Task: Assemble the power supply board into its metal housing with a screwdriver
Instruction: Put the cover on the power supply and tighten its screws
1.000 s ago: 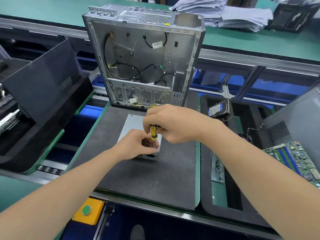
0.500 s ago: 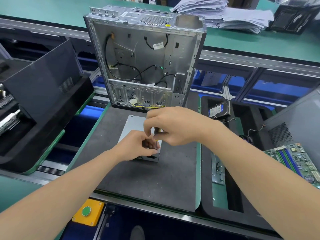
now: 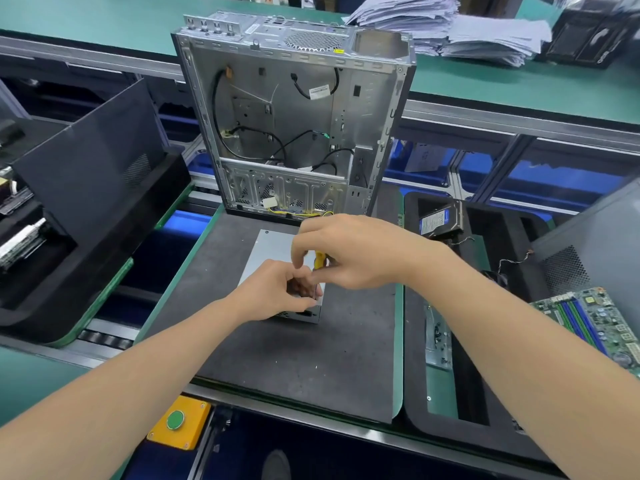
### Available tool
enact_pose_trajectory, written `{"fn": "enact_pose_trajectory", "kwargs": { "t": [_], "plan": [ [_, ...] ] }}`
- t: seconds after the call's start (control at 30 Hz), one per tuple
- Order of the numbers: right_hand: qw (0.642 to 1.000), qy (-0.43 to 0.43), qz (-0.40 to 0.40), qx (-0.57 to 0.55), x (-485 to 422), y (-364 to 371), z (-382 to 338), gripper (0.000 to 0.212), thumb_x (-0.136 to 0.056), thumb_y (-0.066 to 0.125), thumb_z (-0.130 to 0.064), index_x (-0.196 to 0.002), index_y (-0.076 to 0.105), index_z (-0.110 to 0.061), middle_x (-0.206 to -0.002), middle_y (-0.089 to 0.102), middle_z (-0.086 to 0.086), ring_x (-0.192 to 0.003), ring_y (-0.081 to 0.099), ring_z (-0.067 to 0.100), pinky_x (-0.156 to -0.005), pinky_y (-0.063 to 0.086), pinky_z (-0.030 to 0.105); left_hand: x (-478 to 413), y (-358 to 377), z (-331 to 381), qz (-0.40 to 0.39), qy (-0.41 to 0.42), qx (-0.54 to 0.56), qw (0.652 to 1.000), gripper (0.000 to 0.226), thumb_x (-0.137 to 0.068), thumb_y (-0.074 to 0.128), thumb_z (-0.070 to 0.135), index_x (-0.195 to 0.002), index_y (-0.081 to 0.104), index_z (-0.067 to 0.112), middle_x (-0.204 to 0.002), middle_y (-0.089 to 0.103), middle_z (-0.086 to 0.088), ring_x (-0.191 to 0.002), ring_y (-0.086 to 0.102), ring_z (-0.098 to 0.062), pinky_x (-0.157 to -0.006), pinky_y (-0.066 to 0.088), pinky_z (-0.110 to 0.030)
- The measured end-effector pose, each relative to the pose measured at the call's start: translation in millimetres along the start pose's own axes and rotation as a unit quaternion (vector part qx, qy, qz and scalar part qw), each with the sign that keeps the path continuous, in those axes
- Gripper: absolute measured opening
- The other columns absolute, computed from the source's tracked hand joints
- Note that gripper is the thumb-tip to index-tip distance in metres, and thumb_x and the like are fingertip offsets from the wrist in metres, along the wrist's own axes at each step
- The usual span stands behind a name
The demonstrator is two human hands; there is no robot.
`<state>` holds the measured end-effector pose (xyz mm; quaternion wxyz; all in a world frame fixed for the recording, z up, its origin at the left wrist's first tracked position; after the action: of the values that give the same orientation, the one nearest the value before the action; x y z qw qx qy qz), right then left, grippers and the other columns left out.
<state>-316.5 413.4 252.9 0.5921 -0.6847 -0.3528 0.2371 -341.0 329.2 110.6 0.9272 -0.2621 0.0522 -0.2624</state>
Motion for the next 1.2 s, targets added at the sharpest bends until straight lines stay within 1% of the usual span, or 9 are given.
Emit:
{"fn": "enact_pose_trajectory", "kwargs": {
  "t": [0.07,0.3,0.4,0.5,0.57,0.77,0.93,1.0,1.2],
  "plan": [
    [0.999,0.008,-0.017,-0.036,0.2,0.4,3.0,0.007,-0.098,0.067,-0.025,-0.105,0.066,-0.023,-0.094,0.065,-0.008,-0.088,0.055,0.012,-0.070,0.049,0.036,0.5,0.9,-0.2,0.001,0.001,0.017,1.000,0.019,-0.082,0.081,0.013,-0.087,0.076,0.031,-0.080,0.074,0.011,-0.070,0.064,-0.003,-0.073,0.051,-0.015],
    [0.963,0.218,0.098,0.122,-0.9,-7.6,22.4,0.072,-0.100,0.036,-0.074,-0.058,0.046,-0.016,-0.057,0.041,0.000,-0.051,0.042,0.023,-0.050,0.021,0.030,1.6,0.5,3.1,0.012,0.000,0.042,0.999,0.017,-0.080,0.084,0.014,-0.081,0.075,0.028,-0.086,0.077,0.002,-0.073,0.066,-0.014,-0.075,0.054,-0.021],
    [0.988,0.103,0.086,0.079,0.4,-6.4,10.9,0.052,-0.101,0.044,-0.066,-0.084,0.068,-0.024,-0.083,0.059,-0.008,-0.073,0.058,0.019,-0.060,0.040,0.034,0.4,-1.2,4.6,0.012,0.004,0.022,1.000,0.016,-0.081,0.085,0.020,-0.084,0.076,0.033,-0.083,0.076,0.006,-0.074,0.069,-0.014,-0.075,0.054,-0.019],
    [1.000,-0.004,-0.008,-0.029,2.1,0.4,-1.0,0.009,-0.099,0.063,-0.025,-0.108,0.065,-0.027,-0.103,0.060,-0.012,-0.089,0.056,0.010,-0.075,0.052,0.039,1.3,-1.2,4.1,0.011,0.008,0.014,1.000,0.015,-0.080,0.084,0.021,-0.087,0.077,0.032,-0.077,0.074,0.011,-0.069,0.065,-0.004,-0.072,0.051,-0.014],
    [0.998,0.041,0.003,-0.039,0.1,-0.9,7.0,0.005,-0.099,0.065,-0.025,-0.104,0.064,-0.022,-0.093,0.062,-0.007,-0.089,0.056,0.015,-0.073,0.053,0.041,2.2,-0.4,2.8,0.015,0.006,0.029,0.999,0.013,-0.080,0.083,0.017,-0.086,0.077,0.028,-0.080,0.075,0.008,-0.071,0.066,-0.007,-0.074,0.053,-0.018],
    [0.962,0.203,0.116,0.138,-1.5,-8.9,19.4,0.070,-0.097,0.039,-0.076,-0.062,0.047,-0.016,-0.057,0.044,0.000,-0.054,0.045,0.024,-0.051,0.022,0.031,3.2,0.6,3.2,0.016,0.009,0.023,1.000,0.013,-0.081,0.081,0.015,-0.087,0.076,0.026,-0.087,0.077,0.010,-0.077,0.070,-0.011,-0.077,0.056,-0.019],
    [0.999,0.032,0.032,-0.018,1.6,-4.9,0.7,0.010,-0.098,0.066,-0.034,-0.106,0.067,-0.029,-0.101,0.060,-0.013,-0.085,0.055,0.009,-0.069,0.047,0.035,3.3,-1.6,4.3,0.024,0.025,0.000,0.999,0.018,-0.081,0.081,0.018,-0.089,0.076,0.033,-0.083,0.076,0.010,-0.076,0.070,-0.009,-0.077,0.056,-0.022],
    [0.997,0.048,0.016,-0.058,1.8,-4.3,5.2,0.014,-0.096,0.069,-0.018,-0.107,0.066,-0.025,-0.098,0.064,-0.010,-0.085,0.053,0.006,-0.076,0.053,0.039,4.1,-0.7,4.1,0.024,0.027,0.012,0.999,0.020,-0.081,0.080,0.016,-0.088,0.075,0.034,-0.084,0.076,0.011,-0.074,0.069,-0.007,-0.075,0.053,-0.016],
    [0.991,0.125,0.040,-0.032,-7.0,-8.0,12.5,0.020,-0.090,0.079,-0.037,-0.107,0.071,-0.029,-0.093,0.063,-0.007,-0.089,0.054,0.014,-0.073,0.057,0.042,4.3,-0.6,1.3,0.026,0.022,0.015,0.999,0.021,-0.082,0.080,0.017,-0.089,0.075,0.037,-0.085,0.076,0.011,-0.075,0.069,-0.008,-0.074,0.053,-0.015]
  ]
}}
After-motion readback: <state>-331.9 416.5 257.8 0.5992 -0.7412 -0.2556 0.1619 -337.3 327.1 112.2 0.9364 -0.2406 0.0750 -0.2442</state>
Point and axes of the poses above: each hand's wrist, its own x-axis away from the middle knuckle, its own y-axis out of the palm, z = x × y, the point moved 9 cm from there along -x, towards the middle knuckle
